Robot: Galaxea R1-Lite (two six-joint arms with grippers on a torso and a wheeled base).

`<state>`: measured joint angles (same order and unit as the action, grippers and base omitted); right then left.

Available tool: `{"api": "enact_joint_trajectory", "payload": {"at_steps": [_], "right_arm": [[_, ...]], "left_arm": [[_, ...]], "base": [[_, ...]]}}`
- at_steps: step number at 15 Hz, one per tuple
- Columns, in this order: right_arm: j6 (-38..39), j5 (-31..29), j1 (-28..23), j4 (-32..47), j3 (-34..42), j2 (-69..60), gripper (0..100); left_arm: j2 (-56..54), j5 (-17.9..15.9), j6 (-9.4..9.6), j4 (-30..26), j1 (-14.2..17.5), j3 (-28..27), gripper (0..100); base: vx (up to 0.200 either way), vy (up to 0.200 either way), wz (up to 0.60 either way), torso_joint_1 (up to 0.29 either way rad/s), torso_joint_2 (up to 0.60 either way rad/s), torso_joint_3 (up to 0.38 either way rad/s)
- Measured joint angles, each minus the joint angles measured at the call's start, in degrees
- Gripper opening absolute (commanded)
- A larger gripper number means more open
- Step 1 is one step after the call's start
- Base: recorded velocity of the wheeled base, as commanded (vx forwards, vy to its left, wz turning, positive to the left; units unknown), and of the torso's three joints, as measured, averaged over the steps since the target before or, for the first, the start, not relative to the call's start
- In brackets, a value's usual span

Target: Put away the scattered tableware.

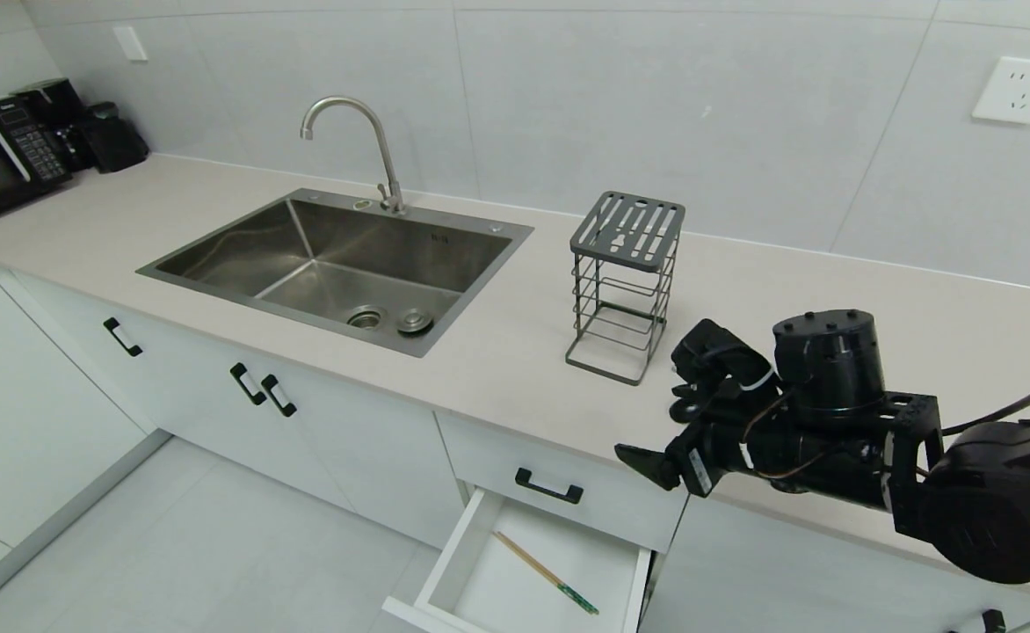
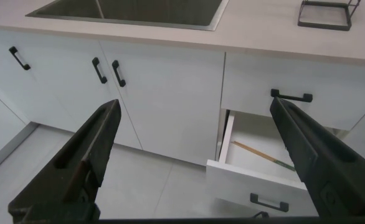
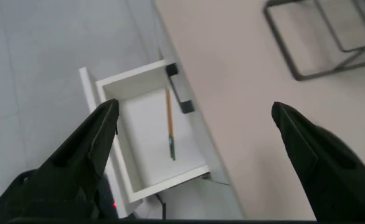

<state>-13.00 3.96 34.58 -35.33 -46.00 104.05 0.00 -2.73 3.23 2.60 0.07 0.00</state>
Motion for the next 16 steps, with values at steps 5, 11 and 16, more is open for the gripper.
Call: {"api": "enact_joint_trajectory", "payload": {"at_steps": [5, 11, 16], "right_arm": [[-0.94, 0.38, -6.84, -0.17, 1.51, 1.18, 100], [-5.23, 5.85, -16.42, -4.66, 1.12, 5.16, 100], [-6.41, 8.48, -18.38, -7.86, 1.16, 10.03, 100]], "left_arm": [[0.0, 0.0, 0.02, 0.02, 0.0, 0.0, 100], [0.0, 0.02, 0.02, 0.02, 0.0, 0.0, 100], [0.0, 0.0, 0.0, 0.02, -0.02, 0.0, 100]], "base": [[0.0, 0.0, 0.0, 0.0, 0.0, 0.0], [0.0, 0.0, 0.0, 0.0, 0.0, 0.0], [0.0, 0.0, 0.0, 0.0, 0.0, 0.0]]}}
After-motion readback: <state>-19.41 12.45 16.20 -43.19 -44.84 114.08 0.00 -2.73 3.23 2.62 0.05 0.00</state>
